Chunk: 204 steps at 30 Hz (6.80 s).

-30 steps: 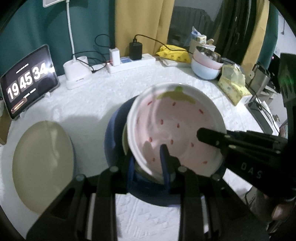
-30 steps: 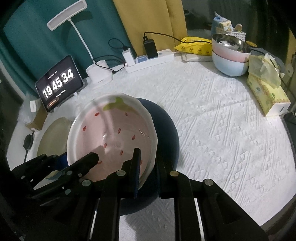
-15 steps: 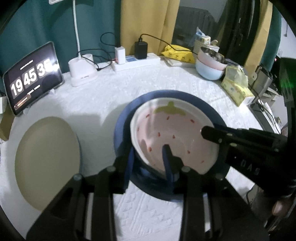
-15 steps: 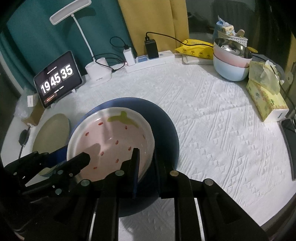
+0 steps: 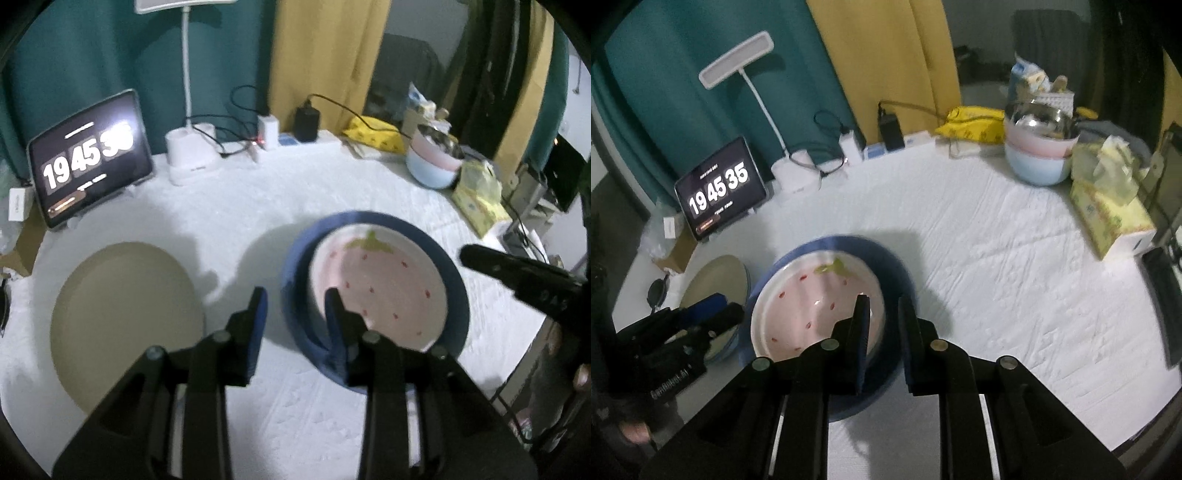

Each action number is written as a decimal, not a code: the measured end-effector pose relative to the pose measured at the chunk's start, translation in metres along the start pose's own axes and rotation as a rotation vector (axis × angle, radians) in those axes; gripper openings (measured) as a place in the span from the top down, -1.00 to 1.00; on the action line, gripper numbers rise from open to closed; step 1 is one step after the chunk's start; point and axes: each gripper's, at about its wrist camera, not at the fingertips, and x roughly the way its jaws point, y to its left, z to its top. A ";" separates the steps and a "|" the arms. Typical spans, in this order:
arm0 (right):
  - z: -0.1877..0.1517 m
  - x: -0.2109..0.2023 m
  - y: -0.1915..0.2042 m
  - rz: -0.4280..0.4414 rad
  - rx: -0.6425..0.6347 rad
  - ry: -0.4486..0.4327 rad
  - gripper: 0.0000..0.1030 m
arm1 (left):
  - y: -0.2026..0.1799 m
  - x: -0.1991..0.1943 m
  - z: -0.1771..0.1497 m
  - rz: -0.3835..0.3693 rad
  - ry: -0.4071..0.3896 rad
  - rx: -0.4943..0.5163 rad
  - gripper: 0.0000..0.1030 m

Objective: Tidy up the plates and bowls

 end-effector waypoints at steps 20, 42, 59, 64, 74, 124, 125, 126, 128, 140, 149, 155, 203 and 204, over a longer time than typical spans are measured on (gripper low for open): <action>-0.016 0.052 -0.021 0.037 0.027 0.127 0.50 | 0.005 0.036 -0.010 0.014 0.080 0.034 0.24; -0.032 0.046 -0.032 0.034 0.193 0.041 0.43 | 0.005 0.031 -0.028 -0.027 -0.101 -0.017 0.66; -0.032 0.033 -0.013 0.005 0.133 0.005 0.82 | -0.002 0.018 -0.030 -0.021 -0.133 0.010 0.75; -0.027 0.023 -0.005 0.005 0.121 -0.022 0.82 | 0.001 0.007 -0.027 -0.027 -0.159 0.003 0.75; -0.013 0.012 0.021 0.013 0.074 -0.066 0.83 | 0.019 -0.019 -0.022 -0.038 -0.195 -0.031 0.75; 0.028 0.113 0.187 0.160 -0.073 0.060 0.83 | 0.198 -0.039 -0.020 0.115 -0.224 -0.239 0.75; 0.027 0.115 0.188 0.161 -0.073 0.066 0.83 | 0.201 -0.037 -0.021 0.119 -0.217 -0.243 0.75; 0.027 0.118 0.189 0.161 -0.073 0.072 0.83 | 0.203 -0.035 -0.021 0.121 -0.213 -0.246 0.75; 0.026 0.125 0.191 0.160 -0.075 0.086 0.83 | 0.208 -0.031 -0.023 0.125 -0.200 -0.254 0.75; 0.023 0.143 0.189 0.153 -0.059 0.137 0.82 | 0.208 -0.026 -0.024 0.147 -0.186 -0.220 0.74; 0.020 0.142 0.190 0.129 -0.097 0.131 0.76 | 0.204 -0.026 -0.024 0.182 -0.171 -0.202 0.66; 0.018 0.136 0.182 0.105 -0.094 0.122 0.39 | 0.202 -0.029 -0.026 0.223 -0.168 -0.215 0.51; -0.037 0.038 0.113 0.024 -0.108 0.001 0.06 | 0.115 -0.082 -0.065 0.162 -0.233 -0.155 -0.44; -0.038 0.036 0.111 0.019 -0.109 -0.003 0.04 | 0.112 -0.083 -0.066 0.158 -0.236 -0.150 -0.49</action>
